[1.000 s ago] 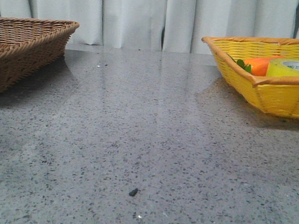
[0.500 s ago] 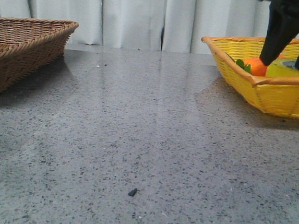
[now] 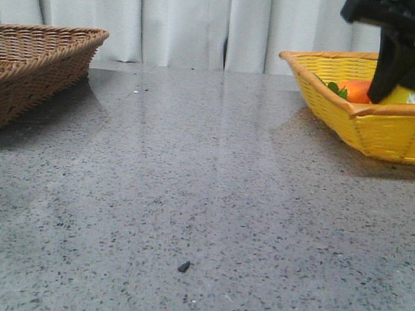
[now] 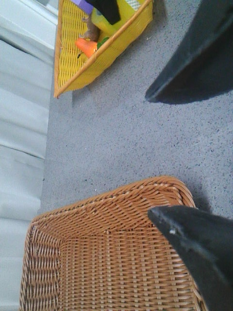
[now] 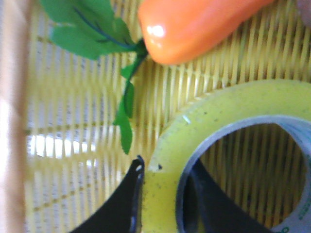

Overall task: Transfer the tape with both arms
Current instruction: 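Grasp the yellow tape roll in the yellow basket with the right gripper, then set the tape roll down on the table between the baskets, release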

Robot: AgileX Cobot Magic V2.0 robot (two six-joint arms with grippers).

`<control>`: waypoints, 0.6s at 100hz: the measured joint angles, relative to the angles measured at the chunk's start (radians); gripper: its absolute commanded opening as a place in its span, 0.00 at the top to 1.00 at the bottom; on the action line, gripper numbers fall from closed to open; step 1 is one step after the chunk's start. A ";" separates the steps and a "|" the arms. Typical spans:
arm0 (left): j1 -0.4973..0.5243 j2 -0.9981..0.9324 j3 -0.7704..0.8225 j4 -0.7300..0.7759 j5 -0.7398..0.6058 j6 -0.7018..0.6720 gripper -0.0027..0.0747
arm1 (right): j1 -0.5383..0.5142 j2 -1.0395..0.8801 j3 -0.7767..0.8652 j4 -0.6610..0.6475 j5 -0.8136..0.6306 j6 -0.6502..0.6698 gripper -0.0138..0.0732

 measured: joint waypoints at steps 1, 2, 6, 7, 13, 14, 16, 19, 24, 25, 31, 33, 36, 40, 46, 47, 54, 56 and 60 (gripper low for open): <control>0.000 0.000 0.000 0.000 0.000 0.000 0.42 | 0.000 -0.002 -0.008 0.000 0.001 0.002 0.90; 0.000 0.000 0.000 0.000 0.001 0.000 0.42 | 0.003 -0.007 -0.012 0.000 0.001 0.002 0.90; 0.000 0.000 0.000 0.000 0.001 0.000 0.42 | 0.011 -0.020 -0.044 0.000 0.006 0.002 0.90; 0.000 0.000 0.000 0.000 0.001 0.000 0.42 | 0.016 -0.027 -0.051 0.000 0.006 0.002 0.90; 0.000 0.000 0.000 0.000 0.001 0.000 0.42 | 0.039 -0.053 -0.121 0.002 0.006 0.004 0.90; 0.000 0.000 0.000 0.000 0.001 0.000 0.42 | 0.047 -0.059 -0.130 0.004 0.006 0.004 0.90; 0.000 0.000 0.000 0.000 0.001 0.000 0.42 | 0.060 -0.066 -0.158 0.007 0.004 0.004 0.90; 0.000 0.000 0.000 0.000 0.001 0.000 0.42 | 0.078 -0.074 -0.208 0.019 0.004 0.004 0.90; 0.000 0.000 0.000 0.000 0.001 0.000 0.42 | 0.116 -0.082 -0.277 0.036 -0.003 0.004 0.90; 0.000 0.000 0.000 0.000 0.001 0.000 0.42 | 0.128 -0.081 -0.287 0.039 -0.006 0.004 0.90; 0.000 0.000 0.000 0.000 0.001 0.000 0.42 | 0.183 -0.081 -0.361 0.052 -0.021 0.004 0.90; 0.000 0.000 0.000 0.000 0.001 0.000 0.42 | 0.205 -0.076 -0.381 0.057 -0.025 0.004 0.90; 0.000 0.000 0.000 0.000 0.001 0.000 0.42 | 0.233 -0.068 -0.403 0.062 -0.029 0.004 0.90; 0.000 0.000 0.000 0.000 0.001 0.000 0.42 | 0.274 -0.050 -0.428 0.069 -0.034 0.004 0.90; 0.000 0.000 0.000 0.000 0.001 0.000 0.42 | 0.328 -0.015 -0.443 0.077 -0.036 0.004 0.90; 0.000 0.000 0.000 0.000 0.001 0.000 0.42 | 0.333 -0.004 -0.446 0.079 -0.036 0.004 0.90; 0.000 0.000 0.000 0.000 0.001 0.000 0.42 | 0.370 0.065 -0.448 0.085 -0.030 0.004 0.90; 0.000 0.000 0.000 0.000 0.001 0.000 0.42 | 0.377 0.089 -0.448 0.085 -0.026 0.004 0.90; 0.000 0.000 0.000 0.000 0.001 0.000 0.42 | 0.384 0.130 -0.448 0.085 -0.020 0.004 0.90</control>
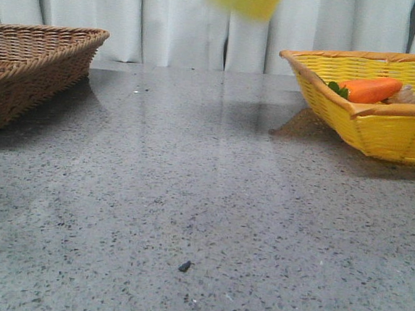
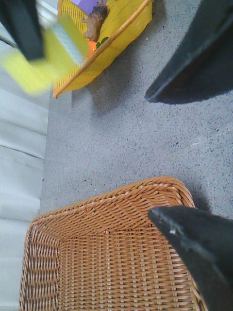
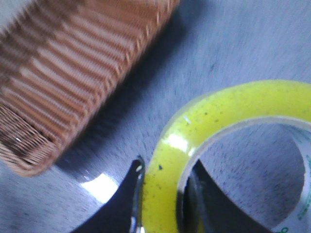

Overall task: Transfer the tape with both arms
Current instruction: 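Set the tape roll down on the table between the baskets, release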

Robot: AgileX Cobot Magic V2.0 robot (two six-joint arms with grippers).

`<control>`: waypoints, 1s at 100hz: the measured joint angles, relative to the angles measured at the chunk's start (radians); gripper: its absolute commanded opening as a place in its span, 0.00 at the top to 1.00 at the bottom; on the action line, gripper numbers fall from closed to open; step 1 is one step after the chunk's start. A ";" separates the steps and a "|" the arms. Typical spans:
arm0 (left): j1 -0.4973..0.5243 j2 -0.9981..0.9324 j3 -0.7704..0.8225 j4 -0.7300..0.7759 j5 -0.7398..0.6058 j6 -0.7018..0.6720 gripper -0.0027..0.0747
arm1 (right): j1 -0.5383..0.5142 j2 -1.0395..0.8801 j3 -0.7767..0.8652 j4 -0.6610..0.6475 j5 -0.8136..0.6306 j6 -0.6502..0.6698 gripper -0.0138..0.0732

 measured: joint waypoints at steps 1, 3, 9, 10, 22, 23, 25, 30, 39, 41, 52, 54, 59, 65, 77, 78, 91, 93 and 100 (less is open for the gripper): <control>0.000 0.000 0.000 0.000 0.000 0.000 0.42 | 0.000 0.017 0.000 0.000 0.002 0.000 0.90; 0.000 0.000 0.000 0.000 0.000 0.000 0.42 | 0.001 0.042 0.000 0.000 0.006 0.000 0.90; 0.000 0.000 0.000 0.000 0.000 0.000 0.42 | 0.002 0.102 0.000 0.000 0.009 0.000 0.90; 0.000 0.000 0.000 0.000 0.000 0.000 0.42 | 0.002 0.115 0.000 -0.003 0.011 0.000 0.90; 0.000 0.000 0.000 0.000 0.007 0.000 0.42 | 0.002 0.188 0.003 -0.002 0.025 0.000 0.73; 0.000 0.000 0.000 0.000 0.009 0.000 0.42 | 0.002 0.191 0.003 -0.002 0.026 0.000 0.69; 0.000 0.000 0.000 -0.003 0.013 0.000 0.42 | 0.002 0.195 0.004 0.001 0.030 0.000 0.64; 0.000 0.000 0.000 -0.011 0.024 0.000 0.42 | 0.001 0.200 0.004 0.007 0.043 0.000 0.50; 0.000 0.000 0.000 -0.042 0.033 0.000 0.42 | 0.001 0.196 0.004 0.039 0.058 0.000 0.31; 0.000 0.000 0.000 -0.049 0.033 0.000 0.42 | 0.001 0.193 0.004 0.046 0.061 0.000 0.30; 0.000 0.006 -0.013 -0.059 0.037 0.011 0.42 | 0.001 0.145 0.004 0.081 0.095 0.000 0.41; 0.000 0.009 -0.017 -0.060 0.041 0.014 0.42 | 0.001 0.130 0.004 0.086 0.100 0.000 0.45; 0.000 0.027 -0.046 -0.062 0.051 0.021 0.42 | 0.001 0.082 0.004 0.095 0.123 0.000 0.58; 0.000 0.059 -0.091 -0.062 0.076 0.034 0.42 | 0.001 0.010 0.004 0.100 0.141 0.000 0.75; 0.000 0.173 -0.222 -0.064 0.169 0.062 0.42 | 0.001 -0.191 0.023 0.105 0.157 -0.038 0.91; 0.000 0.190 -0.240 -0.064 0.182 0.062 0.42 | 0.001 -0.218 0.027 0.105 0.157 -0.040 0.91; -0.025 0.357 -0.397 -0.057 0.289 0.073 0.42 | 0.001 -0.462 0.099 0.091 0.159 -0.060 0.92; -0.034 0.386 -0.423 -0.053 0.303 0.073 0.42 | 0.001 -0.503 0.117 0.085 0.154 -0.062 0.92; -0.073 0.491 -0.512 -0.035 0.347 0.076 0.42 | 0.001 -0.639 0.195 0.054 0.133 -0.064 0.92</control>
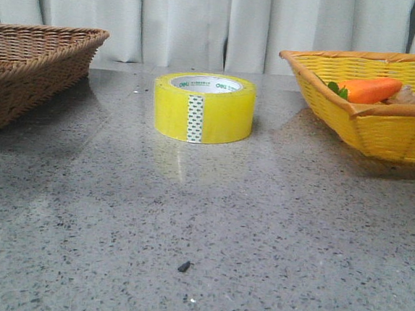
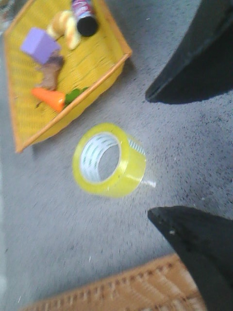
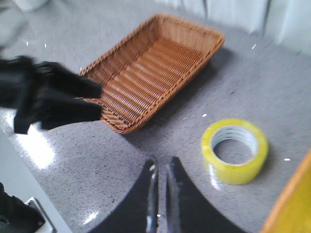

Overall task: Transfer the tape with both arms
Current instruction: 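Set the tape roll down on the table between the baskets, release, then lower the left gripper onto the tape roll and grasp its rim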

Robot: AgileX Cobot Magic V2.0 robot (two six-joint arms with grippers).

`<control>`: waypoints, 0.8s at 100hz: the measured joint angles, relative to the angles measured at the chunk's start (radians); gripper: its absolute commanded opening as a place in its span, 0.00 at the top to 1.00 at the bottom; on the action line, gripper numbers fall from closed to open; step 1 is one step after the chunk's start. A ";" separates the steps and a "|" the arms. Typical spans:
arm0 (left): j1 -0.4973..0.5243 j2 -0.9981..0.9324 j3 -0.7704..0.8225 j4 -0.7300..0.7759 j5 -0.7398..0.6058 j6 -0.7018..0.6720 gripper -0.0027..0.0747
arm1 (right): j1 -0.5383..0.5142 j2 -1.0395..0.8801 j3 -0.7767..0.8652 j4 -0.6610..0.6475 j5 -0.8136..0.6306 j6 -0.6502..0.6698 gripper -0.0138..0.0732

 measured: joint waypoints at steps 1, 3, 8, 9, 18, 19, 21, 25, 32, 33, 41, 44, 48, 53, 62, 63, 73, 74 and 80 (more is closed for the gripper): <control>-0.009 0.022 -0.018 0.002 0.008 0.000 0.42 | 0.000 -0.026 0.009 -0.006 -0.007 0.000 0.92; -0.017 0.043 -0.036 0.009 0.020 0.000 0.42 | 0.000 -0.066 0.038 -0.015 -0.015 0.000 0.92; -0.053 0.133 -0.101 0.023 0.049 0.001 0.42 | 0.000 -0.154 0.109 -0.036 -0.056 0.007 0.92; -0.057 0.145 -0.119 0.028 0.052 0.001 0.42 | 0.000 -0.167 0.130 -0.039 -0.063 0.010 0.92; -0.104 0.296 -0.243 0.043 0.095 0.001 0.42 | 0.000 -0.307 0.250 -0.075 -0.147 0.072 0.92; -0.107 0.308 -0.253 0.046 0.098 0.003 0.42 | 0.000 -0.324 0.258 -0.077 -0.151 0.082 0.92; -0.115 0.343 -0.282 0.049 0.107 0.002 0.42 | 0.000 -0.340 0.280 -0.084 -0.164 0.093 0.92; -0.129 0.413 -0.340 0.061 0.122 0.002 0.42 | 0.000 -0.380 0.318 -0.093 -0.182 0.110 0.92; -0.146 0.522 -0.433 0.089 0.142 0.002 0.42 | 0.000 -0.426 0.358 -0.095 -0.186 0.128 0.92; -0.148 0.532 -0.442 0.092 0.144 0.002 0.42 | 0.000 -0.433 0.361 -0.095 -0.186 0.128 0.92; -0.154 0.641 -0.536 0.145 0.154 -0.006 0.42 | 0.000 -0.465 0.376 -0.097 -0.181 0.134 0.92; -0.154 0.672 -0.562 0.167 0.157 -0.017 0.42 | 0.000 -0.475 0.375 -0.097 -0.180 0.136 0.92; -0.156 0.712 -0.594 0.204 0.158 -0.029 0.42 | 0.000 -0.488 0.375 -0.097 -0.180 0.138 0.92; -0.156 0.748 -0.619 0.247 0.158 -0.042 0.41 | 0.000 -0.500 0.375 -0.097 -0.178 0.143 0.92; -0.156 0.789 -0.635 0.314 0.161 -0.063 0.41 | 0.000 -0.507 0.375 -0.097 -0.162 0.148 0.92; -0.156 0.791 -0.635 0.318 0.161 -0.063 0.41 | 0.000 -0.507 0.375 -0.097 -0.160 0.150 0.92; -0.156 0.813 -0.637 0.351 0.165 -0.069 0.41 | 0.000 -0.507 0.375 -0.095 -0.129 0.154 0.92; -0.156 0.815 -0.637 0.353 0.165 -0.069 0.41 | 0.000 -0.507 0.375 -0.095 -0.126 0.154 0.92; -0.156 0.820 -0.639 0.357 0.165 -0.070 0.40 | 0.000 -0.507 0.375 -0.095 -0.124 0.154 0.92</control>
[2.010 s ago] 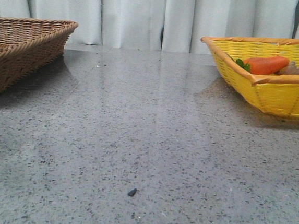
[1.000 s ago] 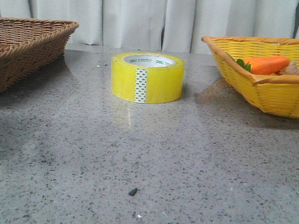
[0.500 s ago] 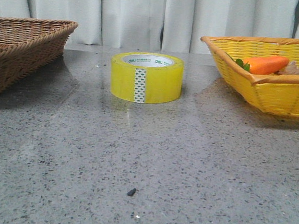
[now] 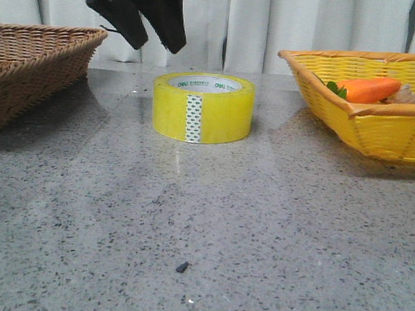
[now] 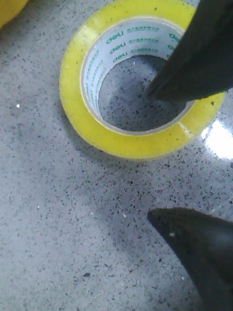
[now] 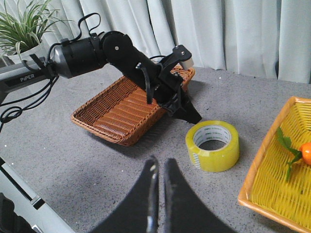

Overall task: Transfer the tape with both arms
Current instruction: 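Lower the left gripper onto the tape roll and grasp its rim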

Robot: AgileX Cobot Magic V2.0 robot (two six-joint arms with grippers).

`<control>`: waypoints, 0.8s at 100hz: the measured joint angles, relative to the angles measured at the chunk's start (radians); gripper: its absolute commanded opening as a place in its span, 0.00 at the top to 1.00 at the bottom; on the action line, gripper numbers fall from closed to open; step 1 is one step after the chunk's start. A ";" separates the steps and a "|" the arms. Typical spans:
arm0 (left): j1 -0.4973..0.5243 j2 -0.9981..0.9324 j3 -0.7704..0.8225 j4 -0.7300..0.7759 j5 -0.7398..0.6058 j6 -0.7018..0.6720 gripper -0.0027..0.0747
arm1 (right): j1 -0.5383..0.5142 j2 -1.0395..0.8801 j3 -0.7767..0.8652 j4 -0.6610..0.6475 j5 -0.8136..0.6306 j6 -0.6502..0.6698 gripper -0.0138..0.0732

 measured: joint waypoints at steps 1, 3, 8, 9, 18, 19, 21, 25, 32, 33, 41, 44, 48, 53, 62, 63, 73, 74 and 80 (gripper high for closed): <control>0.000 0.002 0.000 0.000 0.000 0.000 0.40 | 0.000 0.000 0.000 0.000 0.000 0.000 0.92; 0.000 0.002 0.000 -0.002 0.000 0.000 0.39 | 0.000 0.000 0.000 0.000 0.000 0.002 0.92; 0.000 0.006 -0.001 -0.010 0.000 -0.001 0.35 | 0.000 0.000 0.000 0.000 0.000 0.002 0.92; 0.000 0.006 -0.001 -0.012 0.000 -0.001 0.34 | 0.000 0.000 0.000 0.000 0.000 0.002 0.92; 0.000 0.014 -0.001 -0.026 0.000 -0.001 0.25 | 0.000 0.000 0.000 0.000 -0.004 0.002 0.92; 0.000 0.017 -0.001 -0.026 0.000 -0.001 0.24 | 0.000 0.000 0.000 0.000 -0.004 0.002 0.92; 0.000 0.019 -0.001 -0.026 0.000 -0.002 0.23 | 0.000 0.000 0.000 0.000 -0.006 0.002 0.92; 0.000 0.025 -0.001 -0.031 0.001 -0.002 0.23 | 0.000 0.000 0.000 0.000 -0.006 0.002 0.92; 0.000 0.032 -0.001 -0.037 0.001 -0.002 0.23 | 0.000 0.006 0.000 0.000 -0.006 0.002 0.92; 0.000 0.034 -0.001 -0.037 0.001 -0.002 0.23 | 0.000 0.008 0.000 0.000 -0.006 0.002 0.92; 0.000 0.047 -0.001 -0.042 0.001 -0.002 0.23 | 0.000 0.023 0.000 0.000 -0.006 0.002 0.92; 0.000 0.052 -0.001 -0.045 0.001 -0.002 0.23 | 0.000 0.031 0.000 0.000 -0.008 0.002 0.92; 0.000 0.064 -0.001 -0.046 0.001 -0.002 0.23 | 0.000 0.037 0.000 0.000 -0.008 0.002 0.92; 0.000 0.074 0.001 -0.048 -0.001 -0.002 0.23 | 0.000 0.047 0.000 0.000 -0.008 0.002 0.92; 0.000 0.090 0.001 -0.048 -0.004 -0.002 0.23 | 0.000 0.056 0.000 0.000 -0.008 0.002 0.92; 0.000 0.092 0.001 -0.048 -0.004 -0.002 0.23 | 0.000 0.056 0.000 0.000 -0.008 0.002 0.92; 0.000 0.104 0.001 -0.050 -0.015 -0.002 0.30 | 0.000 0.056 0.000 0.000 -0.008 0.002 0.92; 0.000 0.105 0.001 -0.050 -0.015 -0.002 0.31 | 0.000 0.056 0.000 0.000 -0.008 0.002 0.92; 0.000 0.116 0.001 -0.051 -0.019 -0.003 0.44 | 0.000 0.056 0.000 -0.004 -0.008 0.002 0.92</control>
